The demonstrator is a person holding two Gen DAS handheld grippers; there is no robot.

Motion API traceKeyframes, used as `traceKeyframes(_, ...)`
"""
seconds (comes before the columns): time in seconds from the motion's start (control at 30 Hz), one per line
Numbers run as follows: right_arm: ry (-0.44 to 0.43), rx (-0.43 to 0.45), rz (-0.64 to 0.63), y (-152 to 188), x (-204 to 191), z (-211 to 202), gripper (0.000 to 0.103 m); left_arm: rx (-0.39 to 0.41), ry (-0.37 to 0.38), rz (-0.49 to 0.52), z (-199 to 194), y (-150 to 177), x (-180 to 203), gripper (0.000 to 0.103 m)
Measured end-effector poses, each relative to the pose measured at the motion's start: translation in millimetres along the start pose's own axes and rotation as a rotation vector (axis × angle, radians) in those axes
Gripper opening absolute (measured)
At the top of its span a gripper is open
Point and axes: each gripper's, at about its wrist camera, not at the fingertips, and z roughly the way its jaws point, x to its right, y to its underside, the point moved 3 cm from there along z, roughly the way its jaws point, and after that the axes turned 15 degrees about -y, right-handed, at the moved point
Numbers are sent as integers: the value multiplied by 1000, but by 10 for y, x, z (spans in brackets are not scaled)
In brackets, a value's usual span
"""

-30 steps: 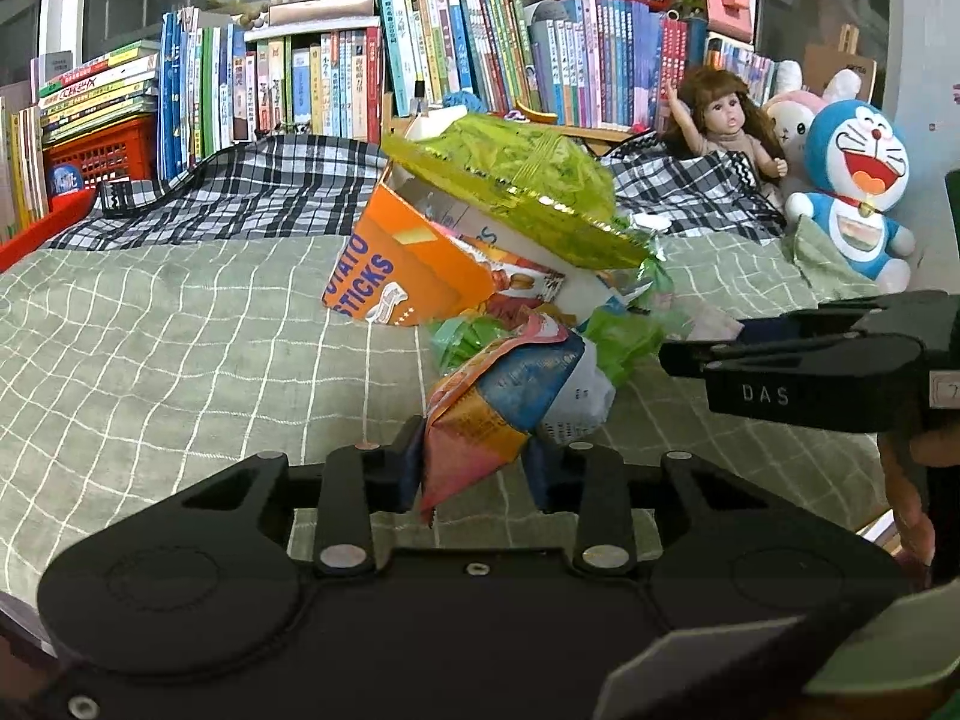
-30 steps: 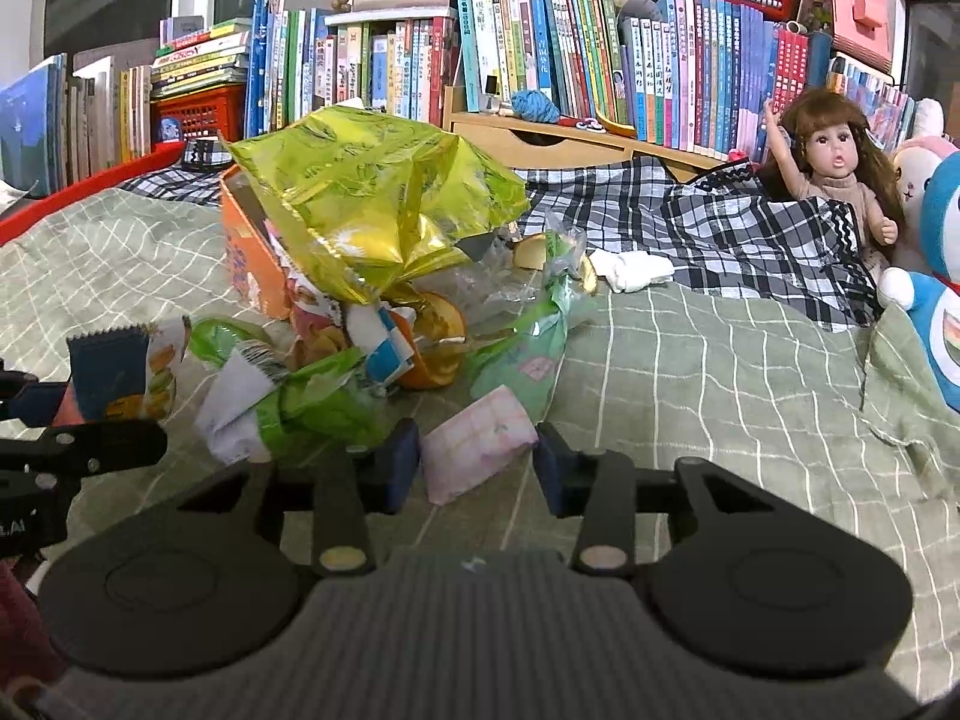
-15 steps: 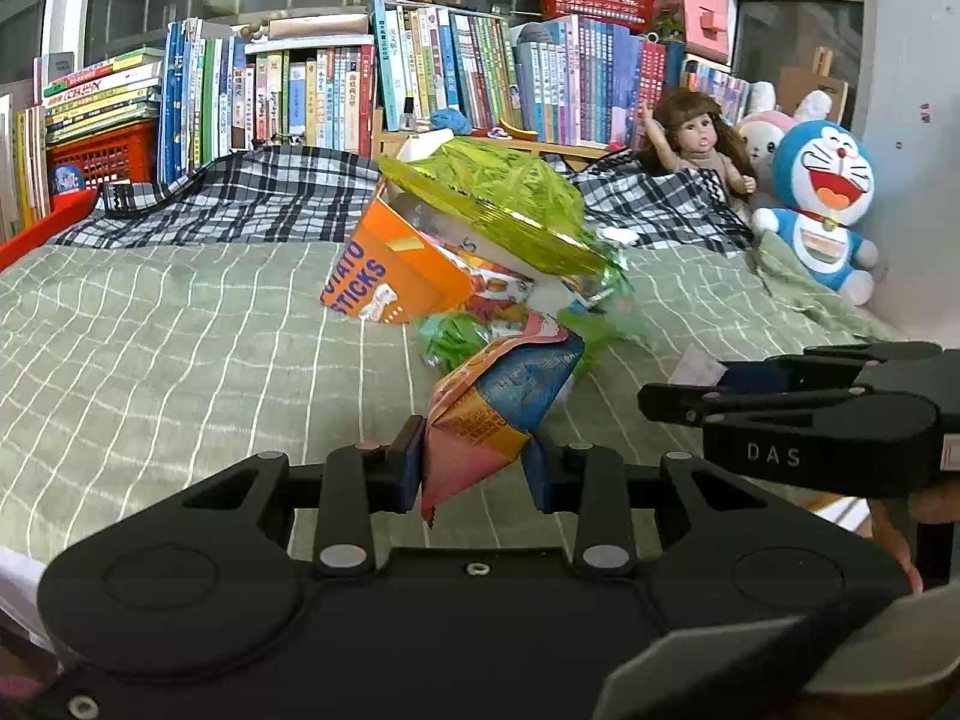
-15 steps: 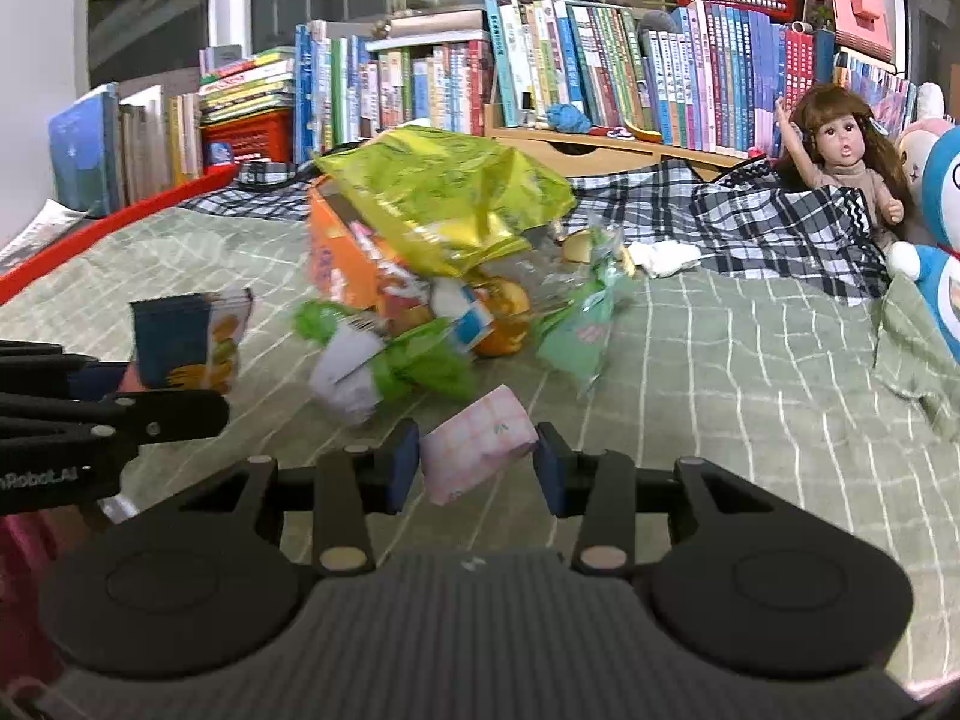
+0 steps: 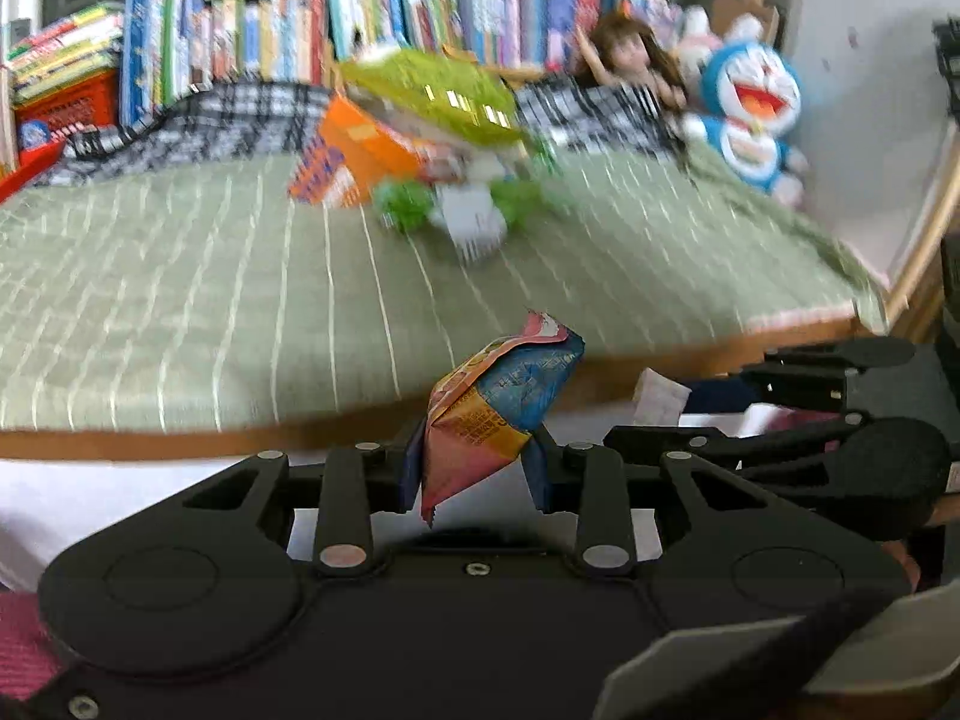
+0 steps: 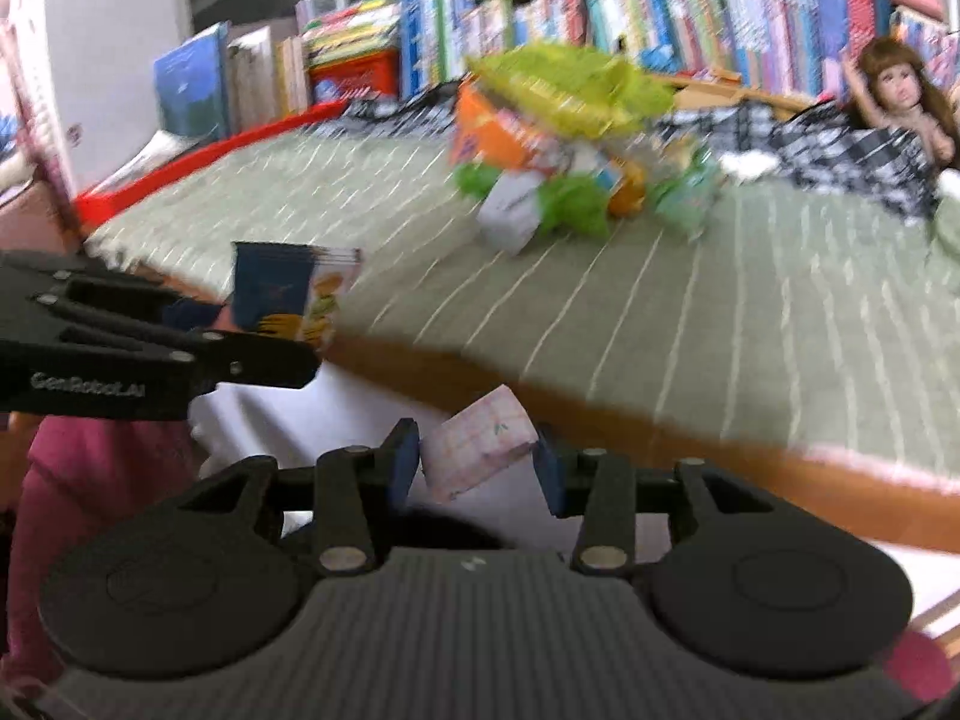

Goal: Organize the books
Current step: 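Lower both held packets below the bed edge and open both tools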

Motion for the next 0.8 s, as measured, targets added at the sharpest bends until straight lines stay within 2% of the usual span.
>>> traceKeyframes(0.23,-46,-148,26,360,-29,293,48,-202,24,74,357,463,92,32)
traceKeyframes(0.37,-54,-209,59,520,28,454,51,-313,-4,96,638,679,145,32)
traceKeyframes(0.57,-57,-253,80,633,45,547,52,-353,-17,119,776,812,183,32)
traceKeyframes(0.6,-56,-257,82,642,50,557,54,-355,-19,121,788,815,183,34)
traceKeyframes(0.63,-55,-261,84,637,66,572,61,-357,-23,125,821,791,182,37)
traceKeyframes(0.8,-57,-265,94,636,91,598,69,-358,-42,127,846,802,186,52)
